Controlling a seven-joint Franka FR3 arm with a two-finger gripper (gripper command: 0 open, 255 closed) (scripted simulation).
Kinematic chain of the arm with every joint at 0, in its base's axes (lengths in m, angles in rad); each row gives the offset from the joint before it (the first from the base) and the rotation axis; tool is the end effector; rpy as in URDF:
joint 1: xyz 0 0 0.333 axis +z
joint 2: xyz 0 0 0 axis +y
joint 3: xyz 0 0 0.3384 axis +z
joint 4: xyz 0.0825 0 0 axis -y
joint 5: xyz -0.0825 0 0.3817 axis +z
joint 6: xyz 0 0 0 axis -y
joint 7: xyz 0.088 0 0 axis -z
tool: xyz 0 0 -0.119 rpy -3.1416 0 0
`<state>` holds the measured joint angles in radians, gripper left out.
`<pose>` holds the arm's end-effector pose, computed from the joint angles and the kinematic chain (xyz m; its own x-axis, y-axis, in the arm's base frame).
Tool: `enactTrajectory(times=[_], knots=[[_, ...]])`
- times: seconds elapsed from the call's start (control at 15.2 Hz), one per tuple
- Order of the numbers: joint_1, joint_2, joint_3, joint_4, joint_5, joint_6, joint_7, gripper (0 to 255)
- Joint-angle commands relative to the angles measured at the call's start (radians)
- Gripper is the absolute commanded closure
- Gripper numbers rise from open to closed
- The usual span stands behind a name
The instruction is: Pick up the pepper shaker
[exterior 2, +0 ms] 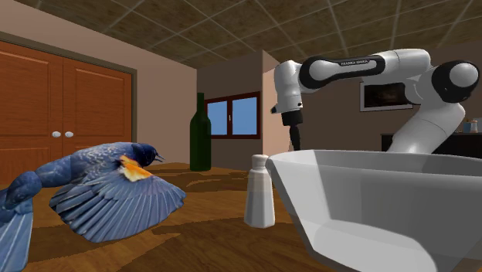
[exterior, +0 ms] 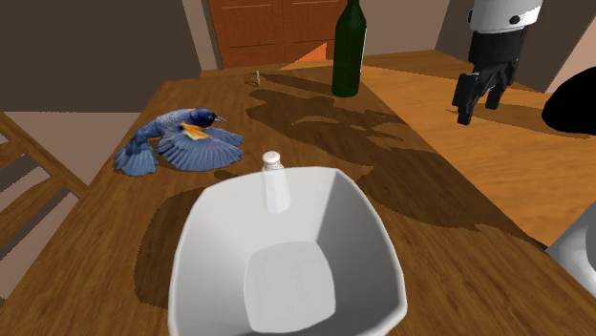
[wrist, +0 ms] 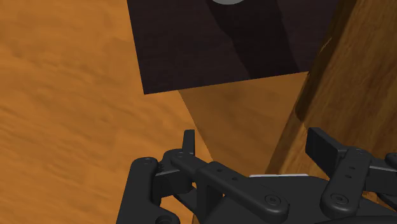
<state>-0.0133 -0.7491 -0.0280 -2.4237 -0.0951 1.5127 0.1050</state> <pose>0.2852 -0.0255 0.5481 0.9783 -0.1401 -0.1524 -0.1271 -0.9876 0.0919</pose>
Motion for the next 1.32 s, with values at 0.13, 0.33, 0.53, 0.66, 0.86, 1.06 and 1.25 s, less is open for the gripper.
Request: enactTrajectory(times=[0.13, 0.33, 0.53, 0.66, 0.86, 1.06, 1.25], knots=[[0.02, 0.024, 0.04, 0.022, 0.035, 0.002, 0.043, 0], [0.047, 0.067, 0.099, 0.062, 0.083, 0.008, 0.105, 0], [0.071, 0.118, 0.156, 0.111, 0.125, 0.015, 0.167, 0], [0.085, 0.156, 0.193, 0.149, 0.148, 0.019, 0.209, 0], [0.104, 0.219, 0.247, 0.213, 0.176, 0.026, 0.271, 0], [0.12, 0.288, 0.3, 0.286, 0.196, 0.031, 0.334, 0], [0.133, 0.365, 0.353, 0.368, 0.204, 0.034, 0.399, 0]])
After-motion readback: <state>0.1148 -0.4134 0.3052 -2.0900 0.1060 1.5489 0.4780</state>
